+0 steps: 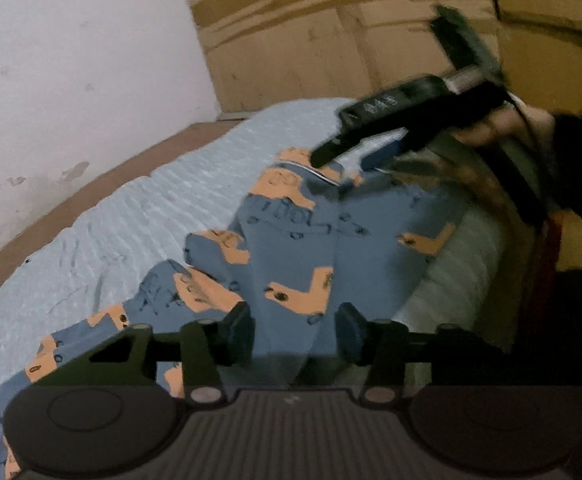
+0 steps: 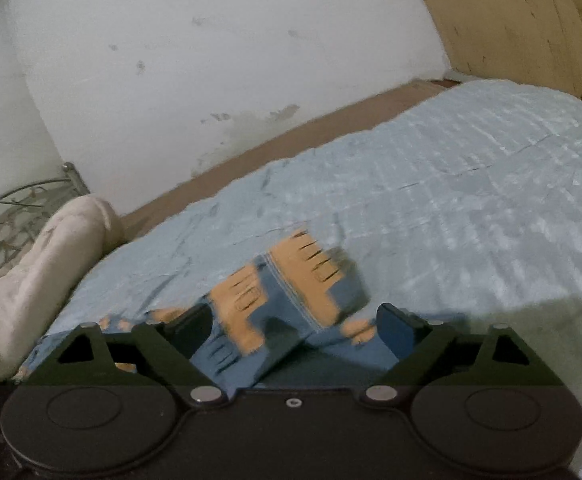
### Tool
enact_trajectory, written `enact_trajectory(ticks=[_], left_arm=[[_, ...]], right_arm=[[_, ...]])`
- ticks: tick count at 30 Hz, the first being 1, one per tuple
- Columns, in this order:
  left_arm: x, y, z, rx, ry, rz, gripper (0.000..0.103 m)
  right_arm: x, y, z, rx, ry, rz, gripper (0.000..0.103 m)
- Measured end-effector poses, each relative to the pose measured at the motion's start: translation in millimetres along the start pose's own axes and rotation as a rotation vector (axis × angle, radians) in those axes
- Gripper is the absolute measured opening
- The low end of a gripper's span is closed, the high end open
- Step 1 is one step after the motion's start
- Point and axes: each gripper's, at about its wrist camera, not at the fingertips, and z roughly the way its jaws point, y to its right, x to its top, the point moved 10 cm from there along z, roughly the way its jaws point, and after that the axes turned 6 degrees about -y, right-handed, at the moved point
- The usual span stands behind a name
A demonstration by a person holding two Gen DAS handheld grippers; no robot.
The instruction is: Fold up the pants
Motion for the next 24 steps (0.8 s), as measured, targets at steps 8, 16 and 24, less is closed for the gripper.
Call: enact_trajectory(ticks=[8,16,24], left_arm=[[-8,4,7,0.015,-0.063,0.036,0.016],[-2,-16,-1,0.025,-0.052,-0.083,0.002],[5,-24,-9,0.035,-0.028,-0.108,0.002]], right_arm=[[9,17,30,0.039,-0.110,0.058,0.064],[23,12,29,0.058,-0.096,0.039,0.006],[41,-6,11,0.073,-0.058,-0.016,0.005]])
